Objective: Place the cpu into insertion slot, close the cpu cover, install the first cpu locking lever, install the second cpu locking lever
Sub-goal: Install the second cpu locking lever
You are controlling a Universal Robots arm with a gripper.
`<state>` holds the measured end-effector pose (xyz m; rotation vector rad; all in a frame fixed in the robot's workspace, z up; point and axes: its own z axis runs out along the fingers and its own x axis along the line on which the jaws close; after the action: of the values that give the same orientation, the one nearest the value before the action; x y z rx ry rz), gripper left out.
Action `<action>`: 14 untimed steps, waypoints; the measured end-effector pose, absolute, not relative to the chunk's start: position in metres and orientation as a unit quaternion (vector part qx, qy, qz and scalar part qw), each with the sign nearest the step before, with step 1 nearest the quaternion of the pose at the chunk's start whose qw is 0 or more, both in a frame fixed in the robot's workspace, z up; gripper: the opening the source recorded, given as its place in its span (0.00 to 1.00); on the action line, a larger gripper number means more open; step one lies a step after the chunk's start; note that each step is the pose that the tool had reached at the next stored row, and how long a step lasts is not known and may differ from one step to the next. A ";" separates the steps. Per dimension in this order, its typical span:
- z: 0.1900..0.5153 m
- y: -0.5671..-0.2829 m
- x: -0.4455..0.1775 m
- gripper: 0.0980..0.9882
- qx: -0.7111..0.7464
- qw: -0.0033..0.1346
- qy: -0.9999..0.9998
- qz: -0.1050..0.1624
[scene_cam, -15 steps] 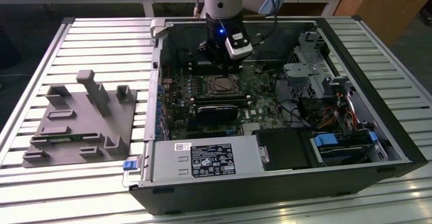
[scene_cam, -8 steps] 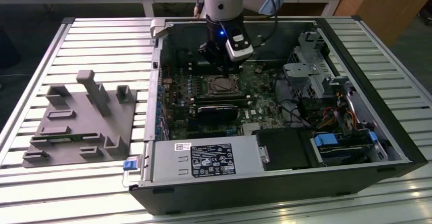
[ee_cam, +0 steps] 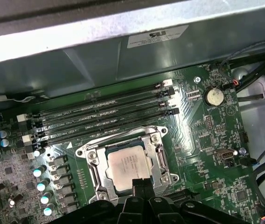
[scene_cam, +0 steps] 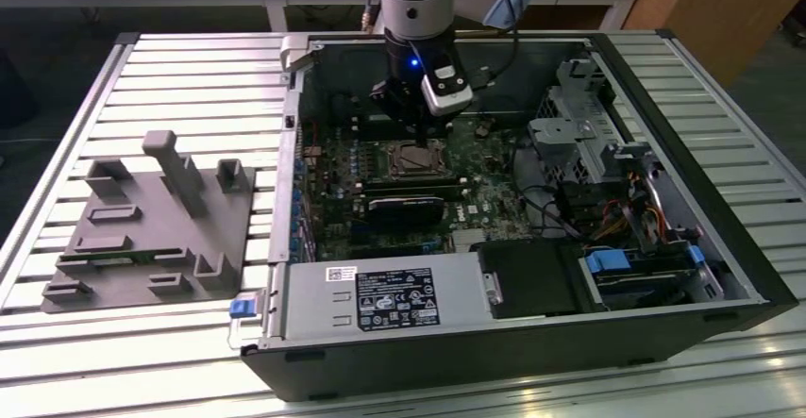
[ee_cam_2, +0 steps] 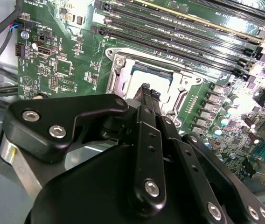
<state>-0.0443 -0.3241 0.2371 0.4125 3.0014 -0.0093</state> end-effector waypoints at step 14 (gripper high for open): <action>0.237 -0.329 -0.044 0.01 0.136 0.056 0.989 -0.003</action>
<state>-0.0443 -0.3292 0.2371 0.4124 3.0014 -0.0093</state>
